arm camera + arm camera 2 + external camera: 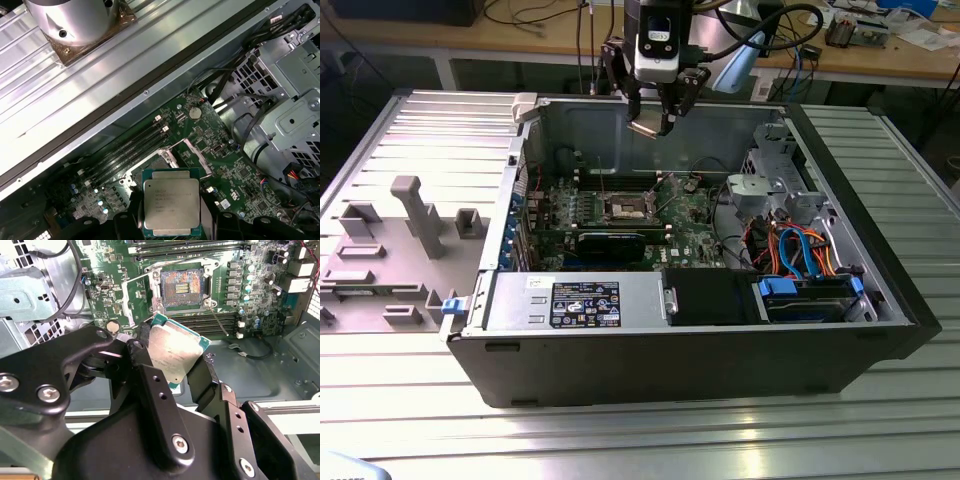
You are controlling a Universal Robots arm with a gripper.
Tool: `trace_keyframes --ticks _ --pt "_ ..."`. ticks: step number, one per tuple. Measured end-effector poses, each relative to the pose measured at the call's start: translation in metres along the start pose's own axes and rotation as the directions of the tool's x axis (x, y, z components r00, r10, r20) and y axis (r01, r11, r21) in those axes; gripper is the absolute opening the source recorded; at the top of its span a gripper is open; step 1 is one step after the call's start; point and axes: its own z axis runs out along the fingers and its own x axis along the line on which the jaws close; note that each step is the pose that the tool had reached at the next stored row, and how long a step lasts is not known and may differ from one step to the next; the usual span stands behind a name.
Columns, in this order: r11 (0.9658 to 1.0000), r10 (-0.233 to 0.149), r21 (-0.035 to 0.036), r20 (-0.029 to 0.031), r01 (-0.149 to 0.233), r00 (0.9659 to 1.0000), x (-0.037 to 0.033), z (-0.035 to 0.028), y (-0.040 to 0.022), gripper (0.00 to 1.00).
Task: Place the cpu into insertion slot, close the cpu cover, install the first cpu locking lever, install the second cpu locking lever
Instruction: 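Place the cpu into insertion slot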
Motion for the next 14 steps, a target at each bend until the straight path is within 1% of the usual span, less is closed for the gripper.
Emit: trace_keyframes --ticks 1,9,14 --pt "1.0 0.007 -0.0001 0.0007 -0.007 1.0 0.0 0.0 0.0 0.55" --pt "0.9998 0.018 -0.0004 0.0017 -0.018 0.9998 0.0 0.0 0.0 0.55" --pt "0.9995 0.032 -0.0007 0.0029 -0.032 0.9995 0.0 0.0 0.0 0.55"
